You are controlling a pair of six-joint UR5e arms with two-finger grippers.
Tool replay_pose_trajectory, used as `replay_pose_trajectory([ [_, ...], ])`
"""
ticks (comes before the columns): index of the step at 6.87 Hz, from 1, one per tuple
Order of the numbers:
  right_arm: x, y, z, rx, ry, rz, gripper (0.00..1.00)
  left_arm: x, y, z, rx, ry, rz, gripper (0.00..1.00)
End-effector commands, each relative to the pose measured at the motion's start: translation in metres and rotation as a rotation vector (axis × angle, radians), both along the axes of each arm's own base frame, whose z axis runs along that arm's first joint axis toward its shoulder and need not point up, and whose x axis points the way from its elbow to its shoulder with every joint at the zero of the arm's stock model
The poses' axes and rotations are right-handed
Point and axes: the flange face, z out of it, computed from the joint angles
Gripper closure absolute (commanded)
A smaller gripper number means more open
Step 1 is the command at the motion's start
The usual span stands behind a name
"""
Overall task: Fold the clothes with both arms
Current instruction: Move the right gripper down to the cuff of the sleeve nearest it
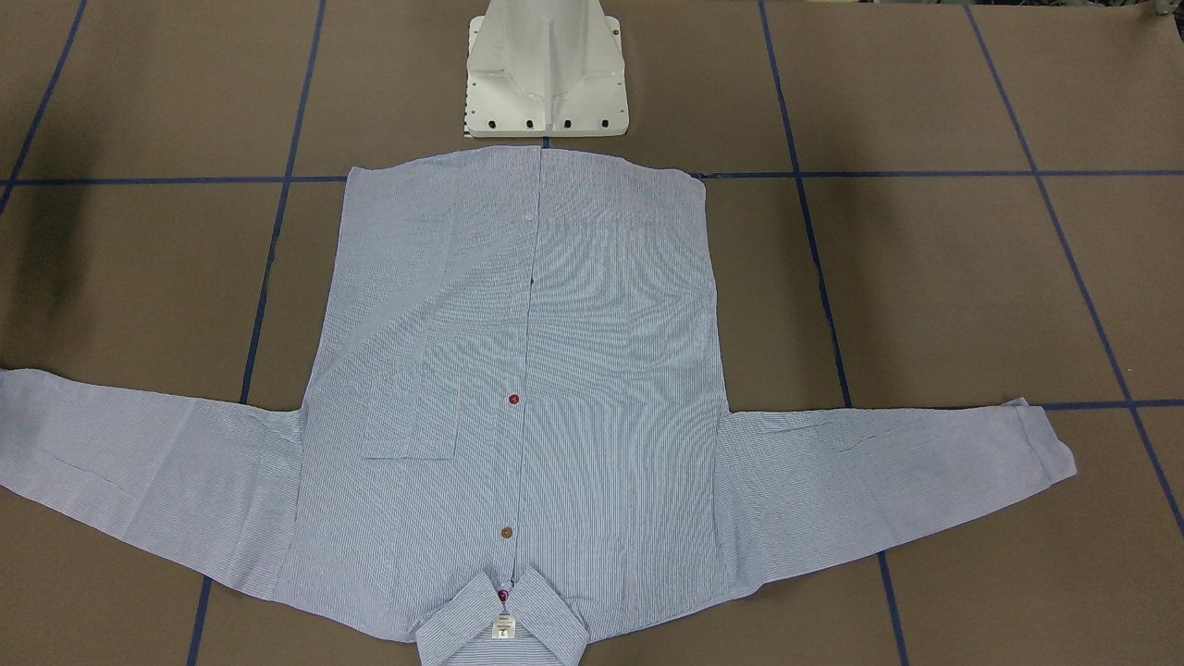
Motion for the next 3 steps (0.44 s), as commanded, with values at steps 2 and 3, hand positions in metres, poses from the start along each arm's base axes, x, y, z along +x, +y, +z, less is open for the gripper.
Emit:
replay_pose_trajectory([
  [2, -0.024, -0.032, 0.031, -0.016, 0.002, 0.027, 0.19, 0.000, 0.000, 0.004, -0.008, 0.000, -0.001, 0.01],
  [3, -0.025, -0.031, 0.034, -0.023, 0.002, 0.029, 0.19, 0.000, 0.001, 0.004, -0.008, 0.000, -0.001, 0.01],
])
